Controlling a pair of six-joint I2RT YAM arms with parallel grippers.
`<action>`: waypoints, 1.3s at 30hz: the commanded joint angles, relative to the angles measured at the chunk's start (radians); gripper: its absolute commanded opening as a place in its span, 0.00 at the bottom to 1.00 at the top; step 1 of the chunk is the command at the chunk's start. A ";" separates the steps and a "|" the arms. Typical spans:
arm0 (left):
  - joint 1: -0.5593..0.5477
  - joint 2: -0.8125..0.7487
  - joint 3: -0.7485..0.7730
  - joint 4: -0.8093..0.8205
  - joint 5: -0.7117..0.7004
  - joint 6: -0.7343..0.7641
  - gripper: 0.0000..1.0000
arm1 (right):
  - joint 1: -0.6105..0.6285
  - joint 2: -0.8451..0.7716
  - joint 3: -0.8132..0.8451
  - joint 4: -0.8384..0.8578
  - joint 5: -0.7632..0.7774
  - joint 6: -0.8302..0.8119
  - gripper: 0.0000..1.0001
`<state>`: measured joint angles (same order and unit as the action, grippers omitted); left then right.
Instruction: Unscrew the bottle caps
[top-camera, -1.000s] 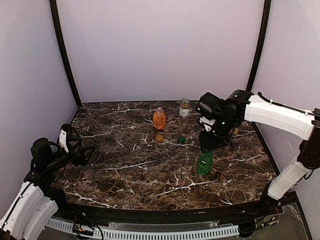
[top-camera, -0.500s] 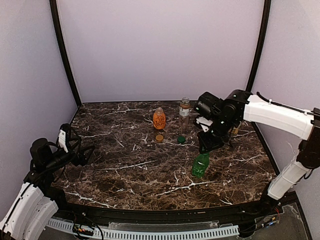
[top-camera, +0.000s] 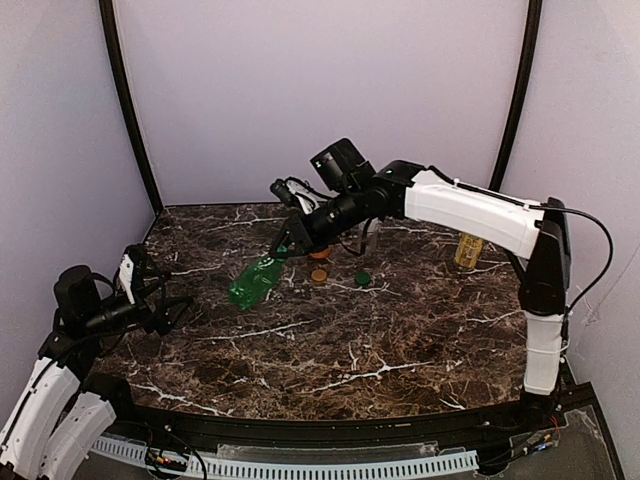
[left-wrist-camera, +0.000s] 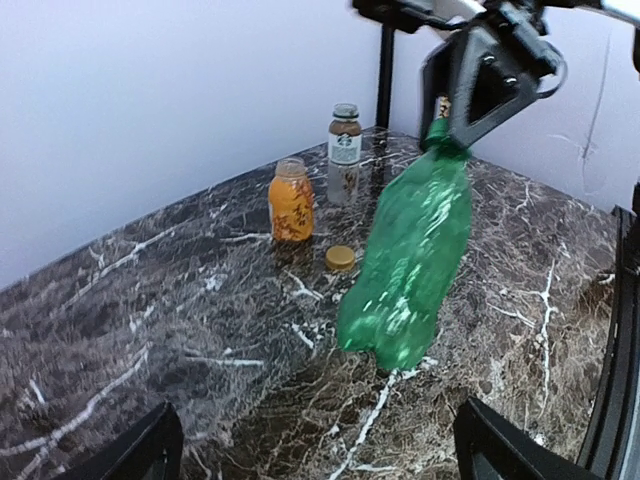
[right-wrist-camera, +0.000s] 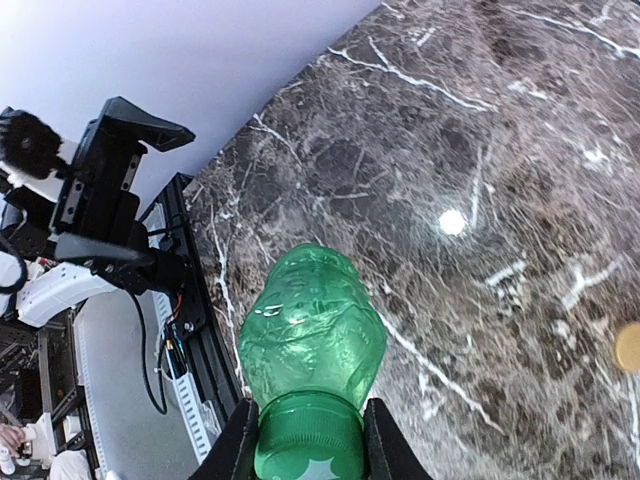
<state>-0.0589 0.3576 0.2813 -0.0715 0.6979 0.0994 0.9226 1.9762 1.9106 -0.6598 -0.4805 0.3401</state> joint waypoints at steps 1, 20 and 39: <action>-0.078 0.099 0.228 -0.238 -0.027 0.319 0.95 | 0.031 0.115 0.181 0.086 -0.149 -0.038 0.00; -0.266 0.491 0.530 -0.497 -0.185 0.659 0.76 | 0.056 0.144 0.164 0.322 -0.265 0.025 0.00; -0.295 0.505 0.544 -0.431 -0.140 0.584 0.28 | 0.055 0.148 0.159 0.331 -0.240 0.015 0.10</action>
<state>-0.3435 0.8799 0.8036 -0.5468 0.5041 0.7136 0.9672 2.1307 2.0766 -0.3817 -0.7197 0.3576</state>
